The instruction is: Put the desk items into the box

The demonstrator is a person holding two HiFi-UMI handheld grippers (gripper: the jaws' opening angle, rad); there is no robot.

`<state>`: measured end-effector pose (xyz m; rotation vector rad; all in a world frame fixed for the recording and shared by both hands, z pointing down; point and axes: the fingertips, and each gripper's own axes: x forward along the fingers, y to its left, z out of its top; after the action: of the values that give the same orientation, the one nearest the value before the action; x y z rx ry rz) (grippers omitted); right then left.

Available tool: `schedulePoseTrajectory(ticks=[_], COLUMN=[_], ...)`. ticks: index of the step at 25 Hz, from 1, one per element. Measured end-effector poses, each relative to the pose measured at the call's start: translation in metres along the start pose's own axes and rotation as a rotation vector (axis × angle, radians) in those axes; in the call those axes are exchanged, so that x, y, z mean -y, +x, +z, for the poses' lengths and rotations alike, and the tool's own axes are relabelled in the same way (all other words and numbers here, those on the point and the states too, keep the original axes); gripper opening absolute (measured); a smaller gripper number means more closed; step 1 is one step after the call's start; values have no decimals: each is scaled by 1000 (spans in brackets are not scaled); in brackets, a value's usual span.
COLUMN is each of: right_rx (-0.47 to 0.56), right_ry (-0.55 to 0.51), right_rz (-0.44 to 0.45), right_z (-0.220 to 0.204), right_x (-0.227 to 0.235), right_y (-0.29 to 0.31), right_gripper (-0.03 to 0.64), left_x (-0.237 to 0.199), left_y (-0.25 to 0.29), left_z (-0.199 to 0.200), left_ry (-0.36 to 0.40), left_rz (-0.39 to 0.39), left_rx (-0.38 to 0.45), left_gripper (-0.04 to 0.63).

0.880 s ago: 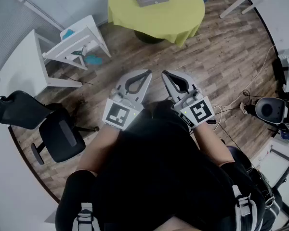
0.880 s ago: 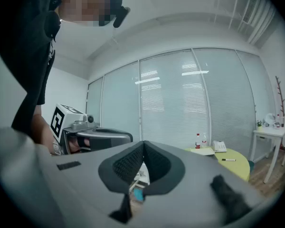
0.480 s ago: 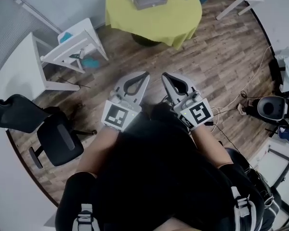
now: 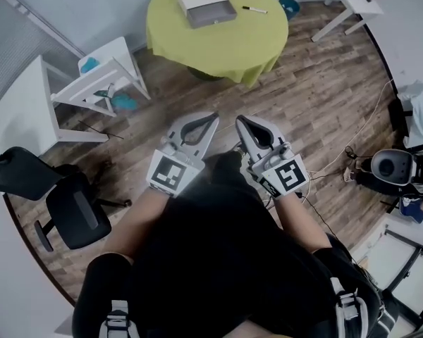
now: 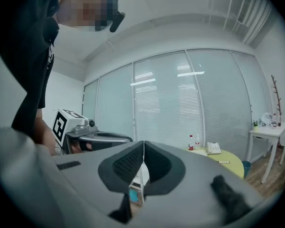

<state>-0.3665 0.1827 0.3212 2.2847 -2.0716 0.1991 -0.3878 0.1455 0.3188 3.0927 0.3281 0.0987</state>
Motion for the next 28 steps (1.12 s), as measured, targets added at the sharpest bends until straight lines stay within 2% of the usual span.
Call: schedulePoseTrajectory(ticks=[13,28], right_rx=[9,27], right_ry=[-21,4], right_rz=[82,163], right_z=[18,21], right_x=[117,241], right_y=[2,-39], right_gripper=[17,17], left_x=[-2,36], left_y=[125,249], left_z=[17,24], left_ry=[-19,20], left_rz=[42,86], left_rx=[-25,-61], left_gripper=[6,6])
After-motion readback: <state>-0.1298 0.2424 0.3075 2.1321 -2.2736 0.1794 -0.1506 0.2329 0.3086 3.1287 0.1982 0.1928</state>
